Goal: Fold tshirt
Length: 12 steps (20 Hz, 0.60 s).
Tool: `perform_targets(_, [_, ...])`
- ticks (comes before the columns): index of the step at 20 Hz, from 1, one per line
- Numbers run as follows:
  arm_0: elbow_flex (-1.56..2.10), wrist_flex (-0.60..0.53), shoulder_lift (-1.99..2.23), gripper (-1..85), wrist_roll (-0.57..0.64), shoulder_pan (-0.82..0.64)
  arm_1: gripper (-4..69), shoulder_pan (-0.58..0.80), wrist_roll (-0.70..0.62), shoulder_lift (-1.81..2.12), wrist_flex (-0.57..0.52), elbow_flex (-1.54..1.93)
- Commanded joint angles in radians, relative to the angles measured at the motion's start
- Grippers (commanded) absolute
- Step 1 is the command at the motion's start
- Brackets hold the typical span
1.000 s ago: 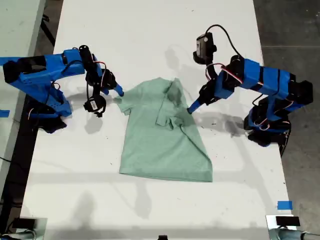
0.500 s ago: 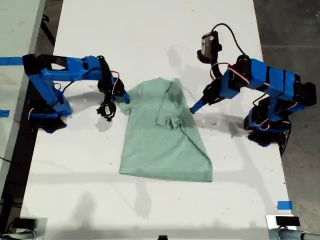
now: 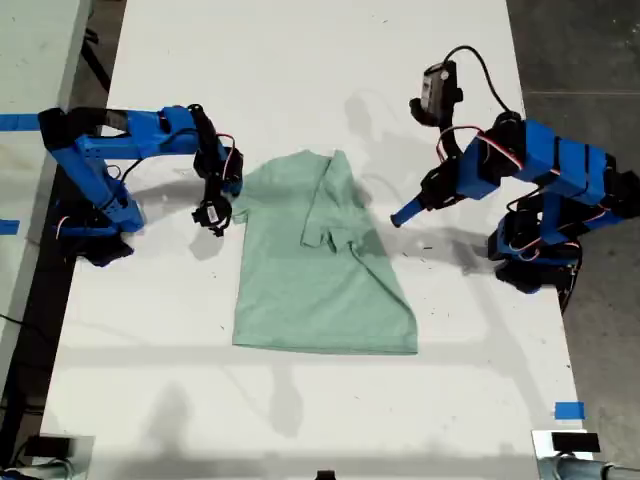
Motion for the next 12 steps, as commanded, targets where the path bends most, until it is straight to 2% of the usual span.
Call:
perform_targets(1, [0.026,0.084,0.216,0.0,-0.011,-0.054,32.0,-0.014,0.011,0.060,-0.048,0.014])
perform_targets(5, [-0.072,0.190,0.371,0.0,-0.063,0.011,32.0,-0.018,0.017,0.067,-0.063,0.031])
perform_targets(8, [-0.207,0.155,0.379,0.0,-0.089,0.083,32.0,-0.025,0.025,0.069,-0.067,0.037])
perform_targets(12, [-0.591,0.156,0.104,0.0,-0.074,0.170,32.3,-0.029,0.028,0.066,-0.078,0.040])
